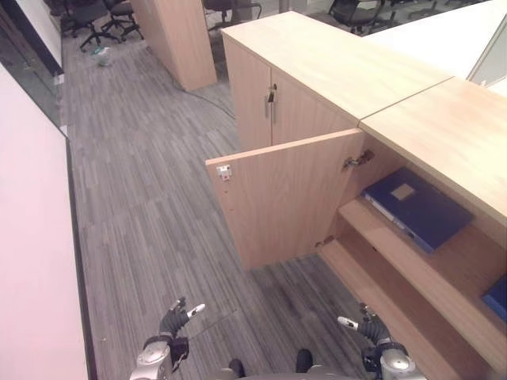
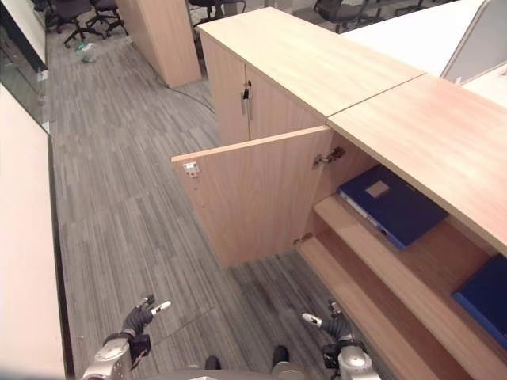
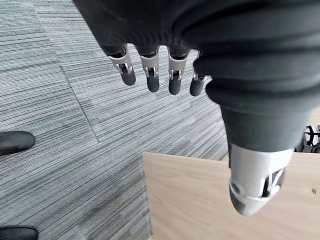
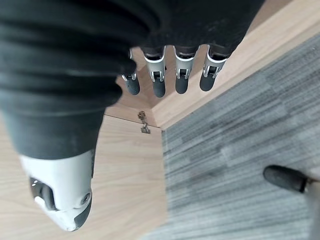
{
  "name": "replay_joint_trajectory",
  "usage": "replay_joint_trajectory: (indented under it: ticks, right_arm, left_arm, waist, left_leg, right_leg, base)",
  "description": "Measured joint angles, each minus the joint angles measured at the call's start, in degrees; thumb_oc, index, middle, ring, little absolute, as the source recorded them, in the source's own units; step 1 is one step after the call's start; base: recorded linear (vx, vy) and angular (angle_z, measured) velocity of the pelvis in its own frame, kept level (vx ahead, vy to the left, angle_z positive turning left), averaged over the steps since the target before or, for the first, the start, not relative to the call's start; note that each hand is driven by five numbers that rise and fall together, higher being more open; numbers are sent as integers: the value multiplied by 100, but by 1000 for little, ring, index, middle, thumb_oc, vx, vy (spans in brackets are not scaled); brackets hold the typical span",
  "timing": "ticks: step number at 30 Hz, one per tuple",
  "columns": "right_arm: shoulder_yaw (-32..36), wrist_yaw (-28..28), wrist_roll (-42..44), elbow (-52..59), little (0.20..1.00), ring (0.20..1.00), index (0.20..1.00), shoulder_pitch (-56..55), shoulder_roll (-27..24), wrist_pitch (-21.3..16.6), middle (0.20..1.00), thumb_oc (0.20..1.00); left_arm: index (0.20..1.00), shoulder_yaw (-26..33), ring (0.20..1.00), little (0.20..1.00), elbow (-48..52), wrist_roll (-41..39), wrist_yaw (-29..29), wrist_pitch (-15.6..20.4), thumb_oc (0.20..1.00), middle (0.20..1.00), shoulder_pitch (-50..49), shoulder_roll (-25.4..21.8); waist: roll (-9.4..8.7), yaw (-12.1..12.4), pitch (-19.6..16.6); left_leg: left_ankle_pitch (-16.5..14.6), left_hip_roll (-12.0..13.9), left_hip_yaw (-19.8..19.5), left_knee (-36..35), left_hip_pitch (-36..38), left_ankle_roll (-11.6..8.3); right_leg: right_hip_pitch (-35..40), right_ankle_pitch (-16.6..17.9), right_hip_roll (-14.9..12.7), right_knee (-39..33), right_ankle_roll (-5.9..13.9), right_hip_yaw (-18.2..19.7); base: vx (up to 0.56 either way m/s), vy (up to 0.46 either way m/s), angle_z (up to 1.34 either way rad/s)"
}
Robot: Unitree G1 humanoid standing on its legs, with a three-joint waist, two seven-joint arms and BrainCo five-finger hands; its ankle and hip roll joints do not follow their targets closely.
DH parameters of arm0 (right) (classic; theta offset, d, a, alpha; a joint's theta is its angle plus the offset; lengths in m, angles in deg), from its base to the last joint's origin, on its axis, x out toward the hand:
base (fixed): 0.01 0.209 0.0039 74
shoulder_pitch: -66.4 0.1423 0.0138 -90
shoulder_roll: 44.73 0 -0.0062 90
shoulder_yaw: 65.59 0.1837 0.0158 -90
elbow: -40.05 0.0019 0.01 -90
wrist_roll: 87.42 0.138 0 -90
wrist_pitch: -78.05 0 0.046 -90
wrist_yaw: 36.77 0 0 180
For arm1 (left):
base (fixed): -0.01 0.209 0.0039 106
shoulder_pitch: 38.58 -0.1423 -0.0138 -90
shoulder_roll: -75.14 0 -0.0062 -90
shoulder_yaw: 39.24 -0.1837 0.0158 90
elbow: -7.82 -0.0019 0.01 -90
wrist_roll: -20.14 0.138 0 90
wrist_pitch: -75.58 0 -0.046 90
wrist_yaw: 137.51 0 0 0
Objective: Put the empty folder in the office cabinet
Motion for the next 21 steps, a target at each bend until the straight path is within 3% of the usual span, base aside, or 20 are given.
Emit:
replay_joint_trajectory:
  ticks: [2, 3, 6, 8, 9, 10, 12, 14, 21]
  right_arm:
    - [-38, 9, 1, -4, 1000, 1000, 1000, 0, -36, 1, 1000, 1000]
    - [-51, 6, 0, -7, 1000, 1000, 1000, -14, -86, 1, 1000, 1000]
    - [-63, 6, -1, -189, 1000, 1000, 1000, 37, -101, 6, 1000, 1000]
    - [-63, 2, -1, -190, 1000, 1000, 1000, 16, -122, 5, 1000, 1000]
    - [-64, 0, -4, -182, 1000, 1000, 1000, -9, -156, 4, 1000, 1000]
    - [-60, -2, -5, -159, 1000, 1000, 1000, -57, -198, -2, 1000, 1000]
    - [-114, -29, -7, -132, 1000, 1000, 1000, -169, -121, 2, 1000, 1000]
    - [-112, -60, -9, -120, 1000, 1000, 1000, -206, -28, 6, 1000, 1000]
    - [-114, -99, -12, -102, 1000, 1000, 1000, -140, 164, 6, 1000, 1000]
  left_arm:
    - [1000, -20, 1000, 1000, -77, 0, 0, -16, 1000, 1000, -80, 67]
    - [1000, -46, 1000, 1000, -81, 1, 0, -13, 1000, 1000, -92, 124]
    - [1000, -199, 1000, 1000, -68, 0, -18, -11, 1000, 1000, -37, 156]
    - [1000, -220, 1000, 1000, -50, 0, -26, -12, 1000, 1000, -76, 172]
    - [1000, -220, 1000, 1000, 26, 1, -31, -12, 1000, 1000, -186, 191]
    - [1000, -220, 1000, 1000, 39, 0, -34, -12, 1000, 1000, -223, 213]
    - [1000, -216, 1000, 1000, 203, 0, -26, -5, 1000, 1000, -232, 111]
    - [1000, -212, 1000, 1000, 263, 1, -21, -1, 1000, 1000, -161, 61]
    - [1000, -200, 1000, 1000, 839, -1, 23, 2, 1000, 1000, -173, 24]
  waist:
    - [69, -14, -31]
    - [135, 51, -47]
    - [170, 248, 22]
    - [273, 275, 8]
    - [439, 271, -5]
    - [561, 256, -42]
    - [460, 256, -42]
    - [345, 222, -58]
    - [304, 183, -111]
  left_leg:
    - [-59, 154, -27, -105, -34, -12]
    - [-60, 216, -179, -703, 6, -13]
    - [-25, 108, -609, -1685, 98, 5]
    - [3, 151, -628, -1777, 155, 42]
    - [33, 147, -634, -1774, 334, 83]
    - [136, 155, -666, -1834, 425, 248]
    - [142, -9, -615, -1935, 560, 389]
    - [109, -157, -619, -1943, 592, 474]
    - [1, -265, -590, -1947, 847, 574]
  right_leg:
    - [30, -49, 93, -1, -72, 13]
    - [17, -70, 170, 1, -98, 86]
    - [-76, -56, 236, 0, -94, 256]
    - [-65, -50, 329, 0, -86, 258]
    - [8, -78, 428, 0, -32, 279]
    - [57, -100, 502, 0, 10, 290]
    - [164, -121, 322, 1, 221, 332]
    - [202, -111, 179, 4, 247, 315]
    - [435, -196, 72, 8, 344, 336]
  base:
    - [111, 8, -17]
    - [127, 6, -15]
    - [100, 16, -19]
    - [127, 45, -21]
    - [108, 43, -22]
    - [108, 43, -22]
    - [83, 43, -3]
    - [114, 66, 8]
    - [70, 53, 0]
